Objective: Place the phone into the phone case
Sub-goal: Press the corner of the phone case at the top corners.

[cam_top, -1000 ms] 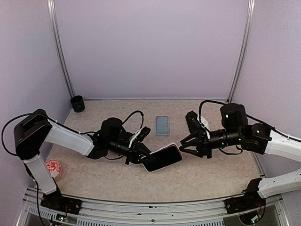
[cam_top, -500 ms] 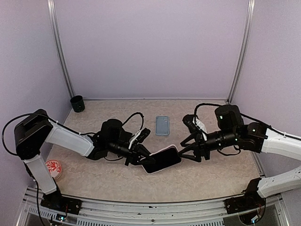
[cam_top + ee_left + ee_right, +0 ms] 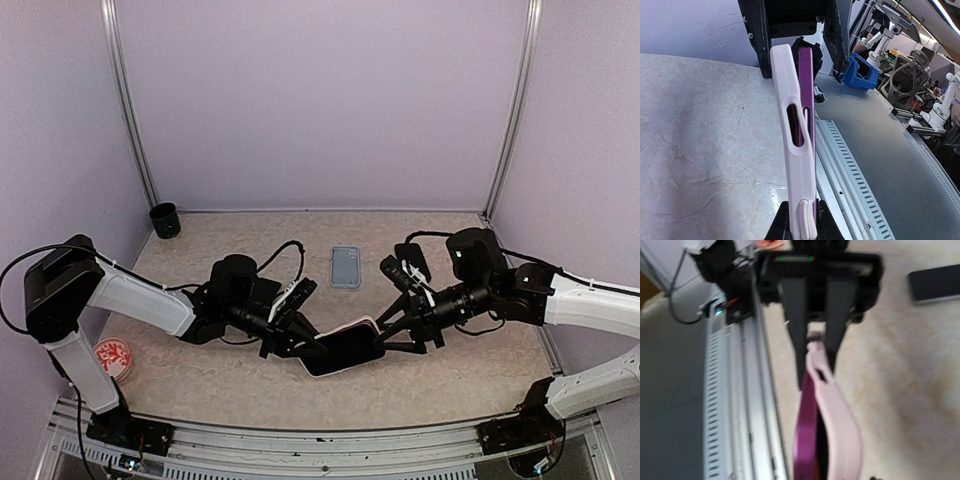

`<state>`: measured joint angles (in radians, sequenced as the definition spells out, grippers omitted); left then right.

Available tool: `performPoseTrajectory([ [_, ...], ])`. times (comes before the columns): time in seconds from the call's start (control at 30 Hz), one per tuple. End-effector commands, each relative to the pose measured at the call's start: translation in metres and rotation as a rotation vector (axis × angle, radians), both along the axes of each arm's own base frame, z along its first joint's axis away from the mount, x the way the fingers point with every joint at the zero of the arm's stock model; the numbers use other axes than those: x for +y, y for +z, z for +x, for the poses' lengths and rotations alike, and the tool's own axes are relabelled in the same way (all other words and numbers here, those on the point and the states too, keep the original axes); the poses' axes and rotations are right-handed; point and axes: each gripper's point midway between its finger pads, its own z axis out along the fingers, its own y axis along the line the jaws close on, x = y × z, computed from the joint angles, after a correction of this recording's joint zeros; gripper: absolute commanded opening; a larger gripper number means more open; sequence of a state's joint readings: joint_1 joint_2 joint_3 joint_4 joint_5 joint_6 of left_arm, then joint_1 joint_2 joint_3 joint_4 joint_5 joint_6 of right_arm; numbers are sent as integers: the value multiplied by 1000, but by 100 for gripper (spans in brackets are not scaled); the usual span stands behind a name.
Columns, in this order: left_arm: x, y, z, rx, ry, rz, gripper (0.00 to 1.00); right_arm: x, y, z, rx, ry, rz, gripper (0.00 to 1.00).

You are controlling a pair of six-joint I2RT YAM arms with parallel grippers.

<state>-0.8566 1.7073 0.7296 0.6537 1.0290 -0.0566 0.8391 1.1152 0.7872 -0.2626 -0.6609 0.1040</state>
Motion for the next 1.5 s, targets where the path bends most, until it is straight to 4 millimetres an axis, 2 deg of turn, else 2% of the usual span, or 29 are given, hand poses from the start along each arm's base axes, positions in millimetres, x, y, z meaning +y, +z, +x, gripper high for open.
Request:
performPoseTrajectory([
  [0.0, 0, 28, -8, -84, -40, -96, 0, 7, -9, -9, 94, 58, 24, 54],
  [0.2, 0, 29, -8, -88, -35, -98, 0, 10, -13, -12, 117, 83, 42, 31],
  [0.33, 0, 29, -9, -89, -39, -99, 0, 8, -10, -20, 123, 122, 76, 13],
  [0.5, -1, 30, -9, -88, -40, -98, 0, 8, -7, -24, 138, 148, 101, 0],
  [0.63, -4, 29, -4, -88, -16, -88, 0, 8, -10, -17, 134, 106, 73, 0],
  [0.73, -7, 24, 6, -85, 37, -61, 0, 6, -17, -3, 121, 27, 11, 0],
  [1.0, -18, 8, 34, -57, 177, 31, 0, -8, -33, 50, 58, -308, -167, 0],
  [1.2, -19, 7, 42, -59, 216, 47, 0, -14, -39, 68, -20, -463, -243, 0],
  [1.3, -19, 7, 44, -60, 225, 52, 0, -19, -33, 72, -40, -505, -237, 0],
  [1.33, -19, 8, 44, -62, 225, 50, 0, -18, -29, 70, -43, -499, -217, 4],
  [1.47, -18, 9, 39, -64, 202, 36, 0, -12, -11, 52, -41, -406, -117, 34],
])
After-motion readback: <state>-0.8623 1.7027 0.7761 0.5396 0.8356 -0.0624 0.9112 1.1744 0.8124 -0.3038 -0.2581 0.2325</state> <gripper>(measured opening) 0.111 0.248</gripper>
